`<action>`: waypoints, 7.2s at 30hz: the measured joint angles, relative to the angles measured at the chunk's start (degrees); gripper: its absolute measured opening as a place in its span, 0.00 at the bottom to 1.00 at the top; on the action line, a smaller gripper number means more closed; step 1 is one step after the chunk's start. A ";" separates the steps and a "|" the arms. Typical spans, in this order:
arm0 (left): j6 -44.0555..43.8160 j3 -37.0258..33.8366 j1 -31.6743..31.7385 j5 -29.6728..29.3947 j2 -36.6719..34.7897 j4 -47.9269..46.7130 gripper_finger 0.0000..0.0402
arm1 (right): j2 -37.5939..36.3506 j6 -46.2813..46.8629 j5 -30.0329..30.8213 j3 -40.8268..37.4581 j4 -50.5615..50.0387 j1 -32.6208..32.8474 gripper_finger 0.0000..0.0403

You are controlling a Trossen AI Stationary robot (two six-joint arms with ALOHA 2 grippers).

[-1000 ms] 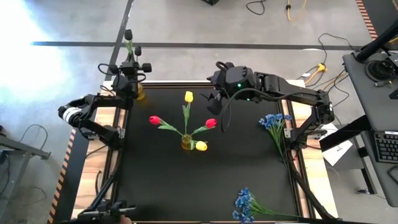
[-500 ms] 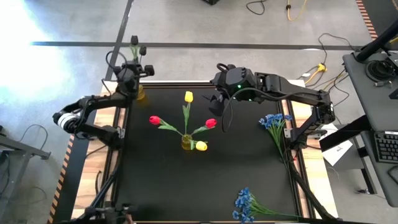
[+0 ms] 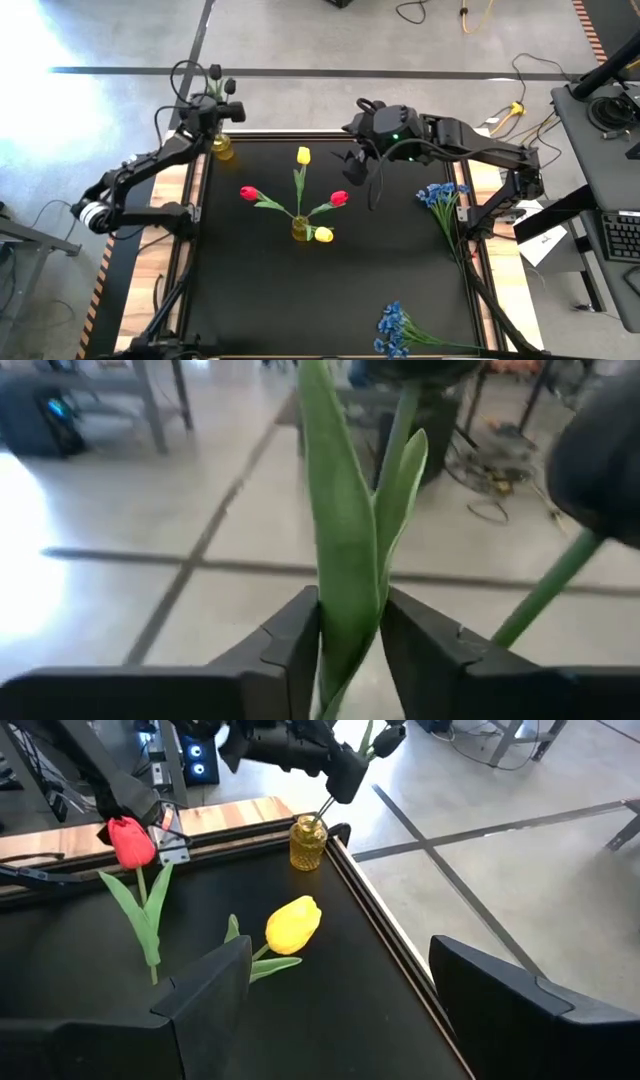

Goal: Sort flowers into vase by color
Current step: Put the black tulip into the top vase, then put the top blue flowers into the top vase

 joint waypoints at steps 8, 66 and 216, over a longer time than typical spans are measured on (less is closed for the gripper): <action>-5.77 3.78 -0.85 8.42 -7.00 -16.86 0.29 | -0.55 3.91 -3.99 0.00 -2.73 0.02 0.74; -22.59 -6.05 -22.24 57.73 -38.83 1.38 0.23 | -4.22 32.58 -12.99 -53.95 -37.07 -19.85 0.63; 17.00 -3.83 -1.97 3.61 -6.59 1.90 0.00 | 13.20 -6.98 -29.21 3.76 24.92 -10.50 0.60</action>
